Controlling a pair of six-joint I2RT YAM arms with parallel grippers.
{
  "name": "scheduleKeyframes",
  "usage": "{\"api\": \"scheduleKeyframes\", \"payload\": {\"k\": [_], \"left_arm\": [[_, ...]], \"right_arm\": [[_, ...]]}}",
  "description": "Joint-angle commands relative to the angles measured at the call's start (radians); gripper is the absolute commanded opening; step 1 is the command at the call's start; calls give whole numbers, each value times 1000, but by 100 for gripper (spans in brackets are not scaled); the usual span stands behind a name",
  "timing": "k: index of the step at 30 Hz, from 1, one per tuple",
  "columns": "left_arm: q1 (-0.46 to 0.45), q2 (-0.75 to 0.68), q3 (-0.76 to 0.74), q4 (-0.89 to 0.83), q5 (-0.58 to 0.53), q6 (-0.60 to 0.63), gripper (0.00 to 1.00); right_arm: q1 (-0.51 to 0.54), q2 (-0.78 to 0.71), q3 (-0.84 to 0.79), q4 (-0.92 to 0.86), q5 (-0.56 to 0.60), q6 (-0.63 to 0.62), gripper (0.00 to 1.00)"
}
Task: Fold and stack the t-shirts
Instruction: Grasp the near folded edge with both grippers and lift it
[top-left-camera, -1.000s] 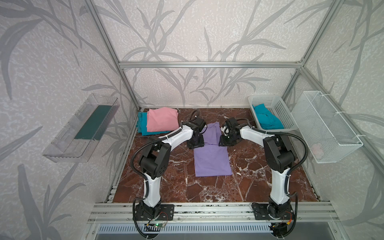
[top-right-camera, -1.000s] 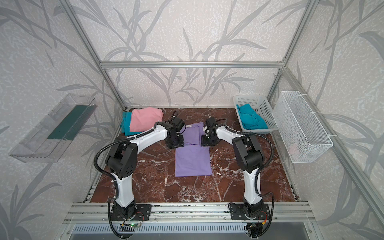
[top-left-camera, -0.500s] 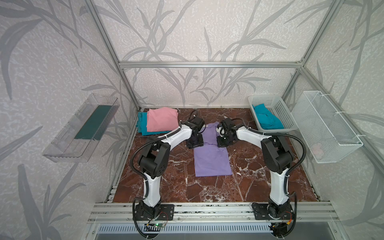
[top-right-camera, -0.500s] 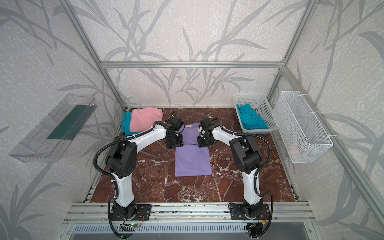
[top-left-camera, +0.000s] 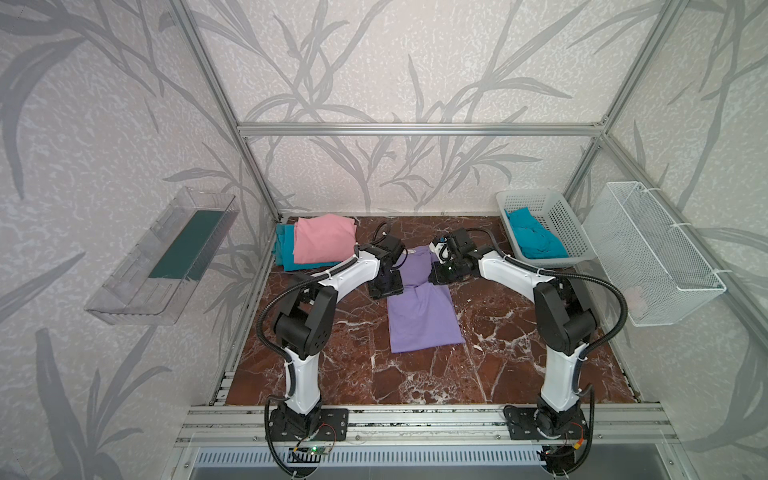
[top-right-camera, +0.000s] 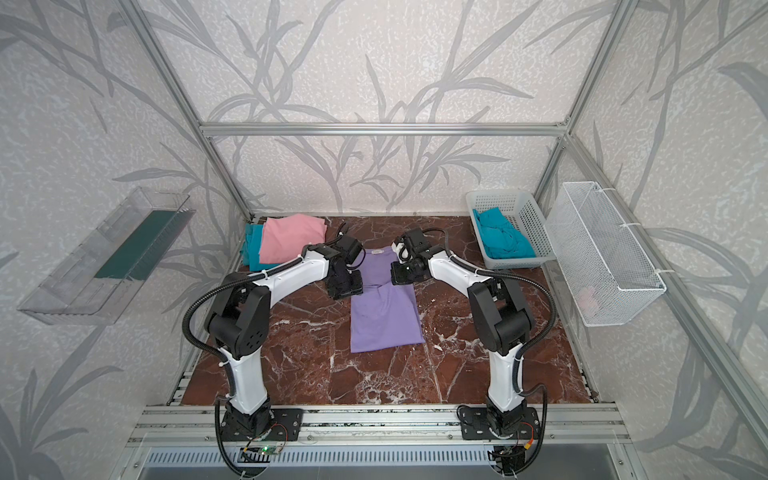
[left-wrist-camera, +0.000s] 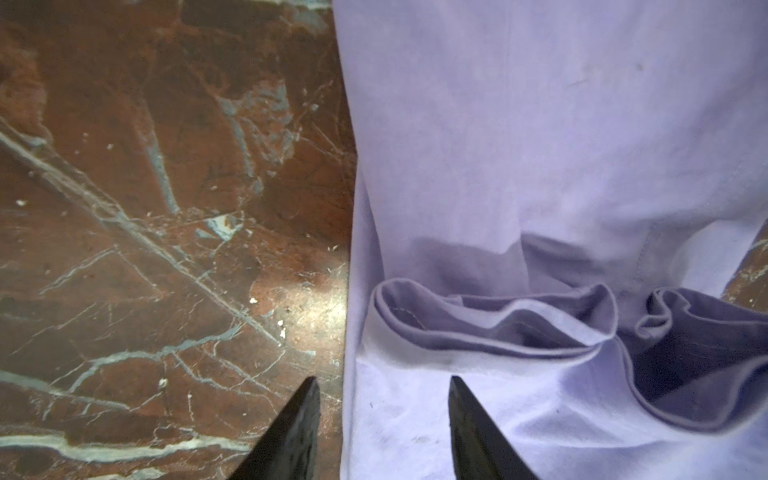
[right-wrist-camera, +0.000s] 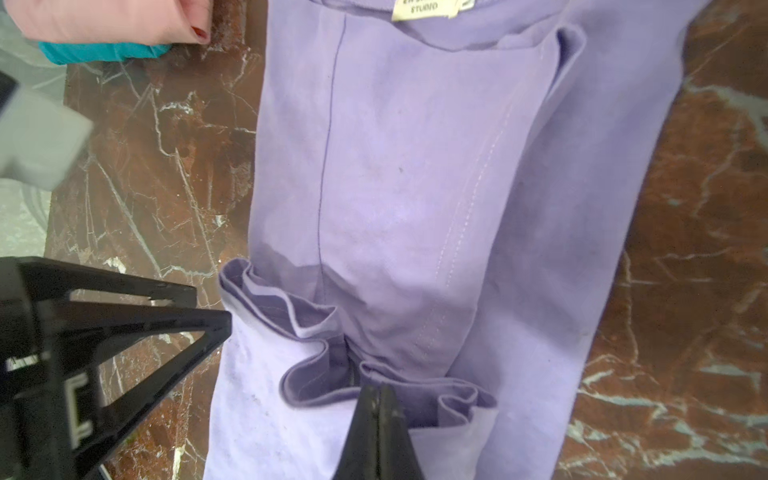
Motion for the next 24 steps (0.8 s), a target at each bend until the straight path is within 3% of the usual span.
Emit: {"api": "scheduleKeyframes", "payload": {"k": [1, 6, 7, 10, 12, 19, 24], "left_arm": [[3, -51, -8, -19, -22, -5, 51], [0, -78, 9, -37, -53, -21, 52], [-2, -83, 15, -36, -50, -21, 52], [-23, -78, 46, -37, -37, -21, 52], [-50, -64, 79, -52, -39, -20, 53], [-118, -20, 134, -69, -32, -25, 53], [-121, -105, 28, -62, -42, -56, 52]], "right_arm": [[-20, 67, 23, 7, -3, 13, 1], [-75, 100, 7, 40, -3, 89, 6], [-82, 102, 4, 47, -5, 97, 10], [-91, 106, 8, 58, -23, 91, 34], [-92, 99, 10, 75, -58, 90, 43], [-100, -17, -58, 148, -107, 136, 46], [-103, -230, -221, 102, 57, 97, 50]]}}
